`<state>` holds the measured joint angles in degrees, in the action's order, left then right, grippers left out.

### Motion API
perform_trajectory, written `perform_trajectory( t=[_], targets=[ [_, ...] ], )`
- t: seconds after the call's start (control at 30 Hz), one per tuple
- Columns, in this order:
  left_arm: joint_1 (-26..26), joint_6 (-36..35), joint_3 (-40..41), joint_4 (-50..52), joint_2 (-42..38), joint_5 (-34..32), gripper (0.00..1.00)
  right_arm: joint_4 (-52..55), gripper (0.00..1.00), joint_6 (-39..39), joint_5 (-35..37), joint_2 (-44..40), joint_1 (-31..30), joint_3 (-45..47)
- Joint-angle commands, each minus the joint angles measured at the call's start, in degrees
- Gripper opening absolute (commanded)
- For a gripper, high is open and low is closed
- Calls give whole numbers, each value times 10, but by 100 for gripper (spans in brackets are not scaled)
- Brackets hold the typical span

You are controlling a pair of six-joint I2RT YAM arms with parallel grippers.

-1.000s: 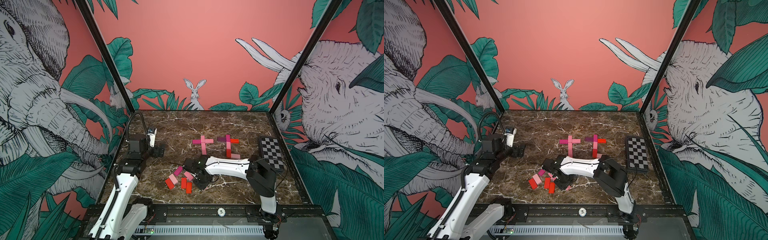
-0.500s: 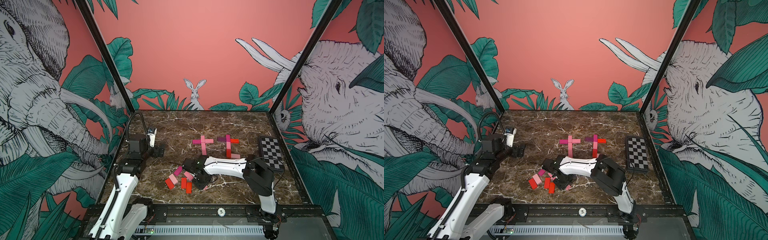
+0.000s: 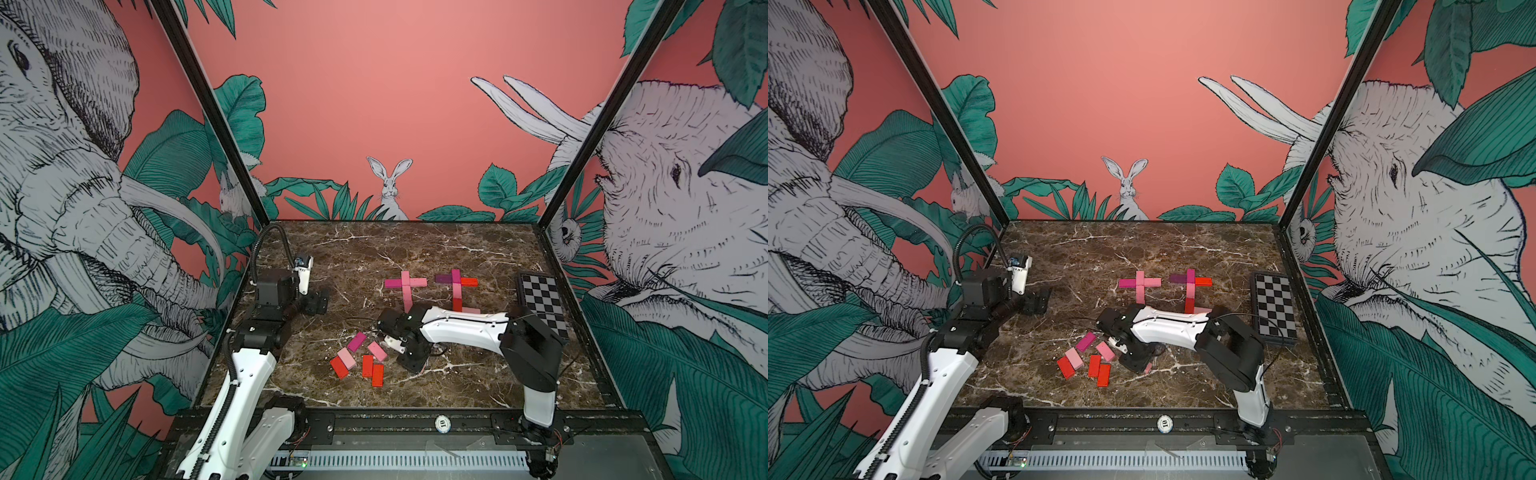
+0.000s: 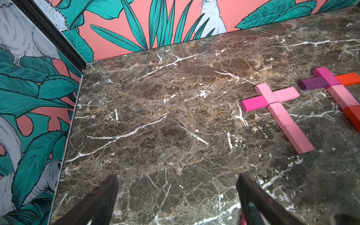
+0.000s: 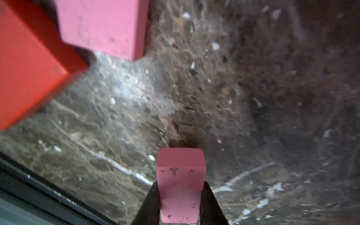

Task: Assemble the letter t with building blocks
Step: Pick up the building block from the center of the board, then assemble the building block at the center of the board.

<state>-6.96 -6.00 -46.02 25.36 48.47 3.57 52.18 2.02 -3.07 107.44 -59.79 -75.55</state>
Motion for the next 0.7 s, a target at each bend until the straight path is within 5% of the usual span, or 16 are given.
perform_trajectory(
  t=[0.0, 0.13, 0.4, 0.67],
  targets=[
    [4, 1, -2, -13, -14, 0, 97, 12, 0, -160, -14, -71, 45, 0],
    [4, 3, -2, -14, -12, 3, 97, -28, 0, -311, 40, -112, 74, 38],
    [4, 2, 0, -16, -17, 3, 97, -8, 0, -533, 24, -65, 171, -26],
    [4, 2, 5, -22, -22, 2, 97, -22, 0, -645, 5, 2, 217, -96]
  ],
)
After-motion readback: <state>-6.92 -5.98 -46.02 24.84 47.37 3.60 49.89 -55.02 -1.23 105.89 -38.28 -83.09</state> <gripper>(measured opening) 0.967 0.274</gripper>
